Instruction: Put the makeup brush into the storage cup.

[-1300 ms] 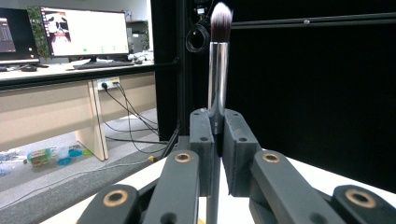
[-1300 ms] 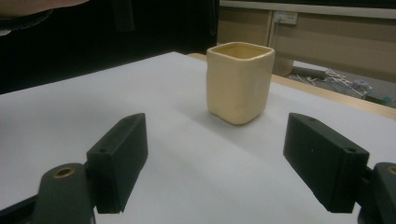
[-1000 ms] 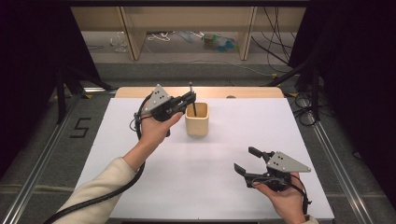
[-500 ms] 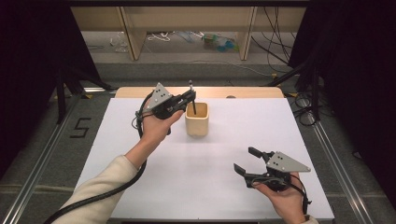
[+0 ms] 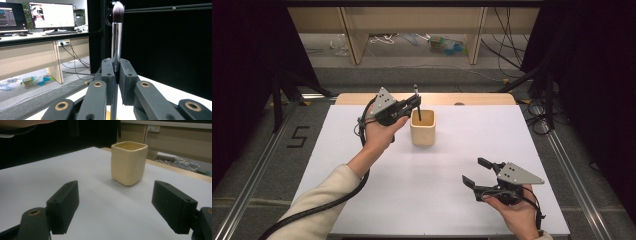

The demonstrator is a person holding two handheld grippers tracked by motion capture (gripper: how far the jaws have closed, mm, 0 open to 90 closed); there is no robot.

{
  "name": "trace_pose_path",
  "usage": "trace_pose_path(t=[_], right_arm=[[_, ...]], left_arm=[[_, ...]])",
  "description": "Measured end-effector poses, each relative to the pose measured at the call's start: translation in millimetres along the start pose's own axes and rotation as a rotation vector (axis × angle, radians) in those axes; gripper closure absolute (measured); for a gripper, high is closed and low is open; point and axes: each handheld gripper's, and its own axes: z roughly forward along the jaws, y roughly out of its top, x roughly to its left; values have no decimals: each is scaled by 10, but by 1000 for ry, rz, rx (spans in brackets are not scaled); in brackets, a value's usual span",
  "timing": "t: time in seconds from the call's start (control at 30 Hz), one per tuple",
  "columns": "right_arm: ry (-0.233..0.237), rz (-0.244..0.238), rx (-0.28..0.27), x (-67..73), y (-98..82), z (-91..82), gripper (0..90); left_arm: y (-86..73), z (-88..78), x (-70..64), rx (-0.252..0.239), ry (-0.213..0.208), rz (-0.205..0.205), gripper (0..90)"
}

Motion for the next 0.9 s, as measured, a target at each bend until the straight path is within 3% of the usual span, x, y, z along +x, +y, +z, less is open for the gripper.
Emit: trace_pose_path(t=[0.23, 0.27, 0.6, 0.63, 0.7, 0.73, 0.8, 0.9], right_arm=[[-4, -6, 4, -7, 2, -6, 230], [-15, -30, -4, -20, 4, -4, 230], [0, -4, 4, -2, 2, -5, 230], [-13, -30, -2, -18, 4, -6, 230], [-10, -30, -9, -19, 2, 0, 230], [0, -6, 5, -2, 2, -6, 230], [0, -5, 5, -2, 2, -6, 230], [-13, -31, -1, -17, 3, -5, 230]], left_arm=[[11, 38, -5, 1, -4, 1, 834], [11, 42, -5, 2, -2, 2, 834], [3, 79, 12, 4, 2, -2, 834], [1, 85, 15, 4, 2, -1, 834], [-5, 91, 20, 7, 4, -3, 834], [-8, 97, 23, 7, 3, -5, 834], [-14, 108, 30, 5, 3, -5, 834], [-19, 120, 34, 9, 6, -6, 834]])
